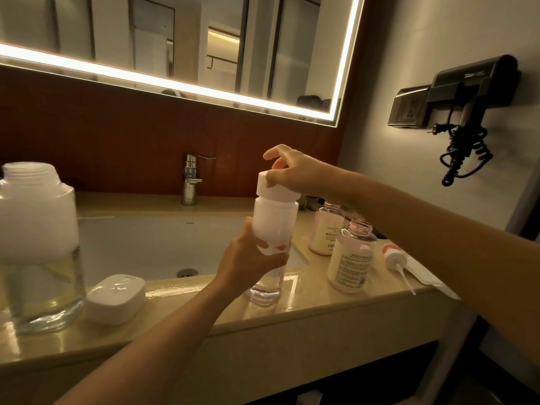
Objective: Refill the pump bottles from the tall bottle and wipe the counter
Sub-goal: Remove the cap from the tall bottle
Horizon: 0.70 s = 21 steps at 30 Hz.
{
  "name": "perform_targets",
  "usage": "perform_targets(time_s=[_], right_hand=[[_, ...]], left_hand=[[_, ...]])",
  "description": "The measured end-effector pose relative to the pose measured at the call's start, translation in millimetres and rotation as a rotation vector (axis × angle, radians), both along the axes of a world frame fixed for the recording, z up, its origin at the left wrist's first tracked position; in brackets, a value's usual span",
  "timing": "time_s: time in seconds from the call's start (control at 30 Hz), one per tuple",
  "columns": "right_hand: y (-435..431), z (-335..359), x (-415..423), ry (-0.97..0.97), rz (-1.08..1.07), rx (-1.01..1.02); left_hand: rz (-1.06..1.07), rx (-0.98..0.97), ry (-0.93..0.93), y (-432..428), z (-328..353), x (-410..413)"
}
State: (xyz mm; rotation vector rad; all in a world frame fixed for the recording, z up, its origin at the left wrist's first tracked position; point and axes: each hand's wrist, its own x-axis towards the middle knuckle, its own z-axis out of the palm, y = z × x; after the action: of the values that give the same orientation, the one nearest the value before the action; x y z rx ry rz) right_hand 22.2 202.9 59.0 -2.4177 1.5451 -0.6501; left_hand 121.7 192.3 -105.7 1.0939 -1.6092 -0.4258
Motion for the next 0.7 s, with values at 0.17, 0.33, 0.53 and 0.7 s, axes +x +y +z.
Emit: perform_targets(time_s=[0.17, 0.33, 0.53, 0.7], right_hand=[[2.3, 2.5, 1.2, 0.126, -0.051, -0.049], [-1.3, -4.0, -0.1, 0.218, -0.112, -0.150], [2.9, 4.0, 0.3, 0.025, 0.035, 0.053], [2.3, 1.7, 0.6, 0.185, -0.095, -0.111]], left_hand=[[0.000, -0.011, -0.002, 0.8, 0.8, -0.1], [0.003, -0.007, 0.001, 2.0, 0.9, -0.7], [-0.001, -0.001, 0.001, 2.0, 0.6, 0.0], [0.002, -0.002, 0.001, 2.0, 0.4, -0.5]])
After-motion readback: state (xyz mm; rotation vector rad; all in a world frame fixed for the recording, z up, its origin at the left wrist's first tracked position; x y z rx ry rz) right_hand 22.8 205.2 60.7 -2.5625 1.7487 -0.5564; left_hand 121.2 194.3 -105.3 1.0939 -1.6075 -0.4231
